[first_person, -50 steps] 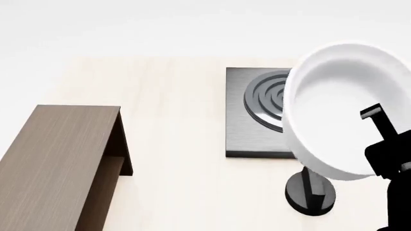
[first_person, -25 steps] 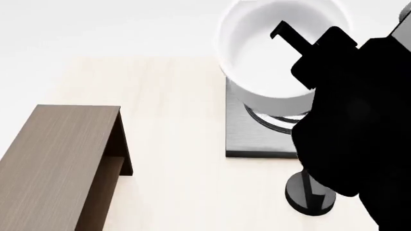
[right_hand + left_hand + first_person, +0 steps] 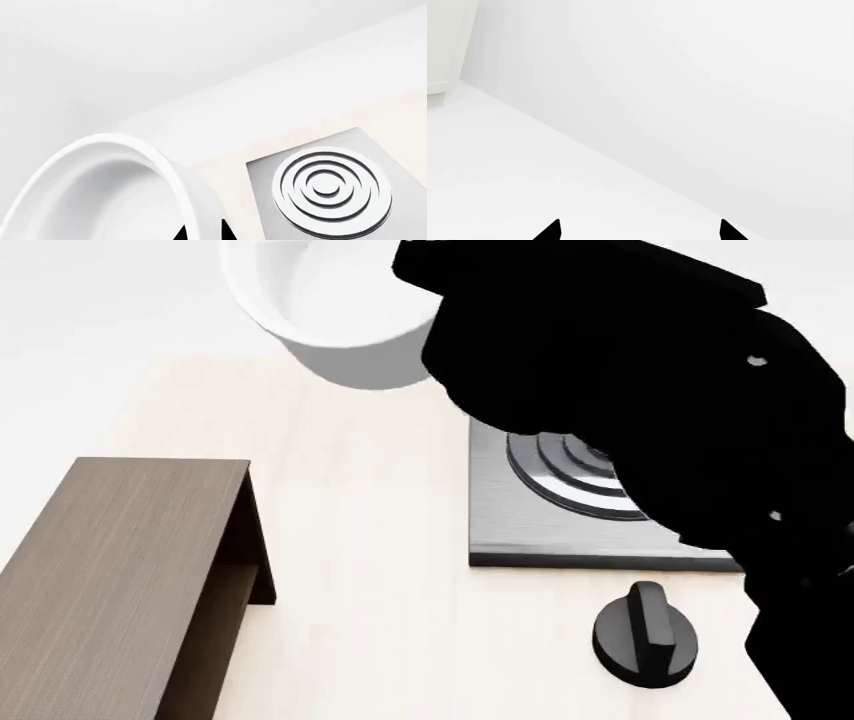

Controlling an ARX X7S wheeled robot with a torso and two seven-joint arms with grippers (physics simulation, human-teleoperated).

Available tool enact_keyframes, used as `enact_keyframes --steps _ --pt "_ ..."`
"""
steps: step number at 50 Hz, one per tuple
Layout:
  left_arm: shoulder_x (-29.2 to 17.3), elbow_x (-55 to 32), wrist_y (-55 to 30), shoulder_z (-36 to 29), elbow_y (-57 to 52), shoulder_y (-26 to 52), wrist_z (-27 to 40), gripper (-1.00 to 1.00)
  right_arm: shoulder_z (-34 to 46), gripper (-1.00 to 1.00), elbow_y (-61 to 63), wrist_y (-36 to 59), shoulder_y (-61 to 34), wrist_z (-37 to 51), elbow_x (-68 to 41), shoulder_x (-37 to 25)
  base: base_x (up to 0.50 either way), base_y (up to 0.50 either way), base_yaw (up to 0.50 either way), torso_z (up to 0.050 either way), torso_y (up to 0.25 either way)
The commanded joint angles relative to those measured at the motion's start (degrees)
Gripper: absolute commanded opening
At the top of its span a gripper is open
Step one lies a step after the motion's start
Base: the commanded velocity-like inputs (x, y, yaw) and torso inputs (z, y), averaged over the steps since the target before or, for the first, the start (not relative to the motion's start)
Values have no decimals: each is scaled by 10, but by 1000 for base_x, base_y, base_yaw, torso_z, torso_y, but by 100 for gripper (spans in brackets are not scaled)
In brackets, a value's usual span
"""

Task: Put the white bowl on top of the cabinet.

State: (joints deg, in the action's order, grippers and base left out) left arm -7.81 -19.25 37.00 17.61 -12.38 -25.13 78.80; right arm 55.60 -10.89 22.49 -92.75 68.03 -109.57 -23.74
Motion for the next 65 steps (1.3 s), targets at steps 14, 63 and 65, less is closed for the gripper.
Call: enact_keyframes --steps 14,63,65 --pt "4 -3 5 0 6 3 -21 100 12 -100 -140 79 -60 -194 -12 117 0 0 0 0 1" --pt "3 -9 10 2 5 0 -21 100 29 -100 -258 58 27 -360 -50 229 0 0 0 0 1" --pt "3 -9 10 2 5 0 -21 100 36 -100 -263 54 30 -366 -50 232 0 0 0 0 0"
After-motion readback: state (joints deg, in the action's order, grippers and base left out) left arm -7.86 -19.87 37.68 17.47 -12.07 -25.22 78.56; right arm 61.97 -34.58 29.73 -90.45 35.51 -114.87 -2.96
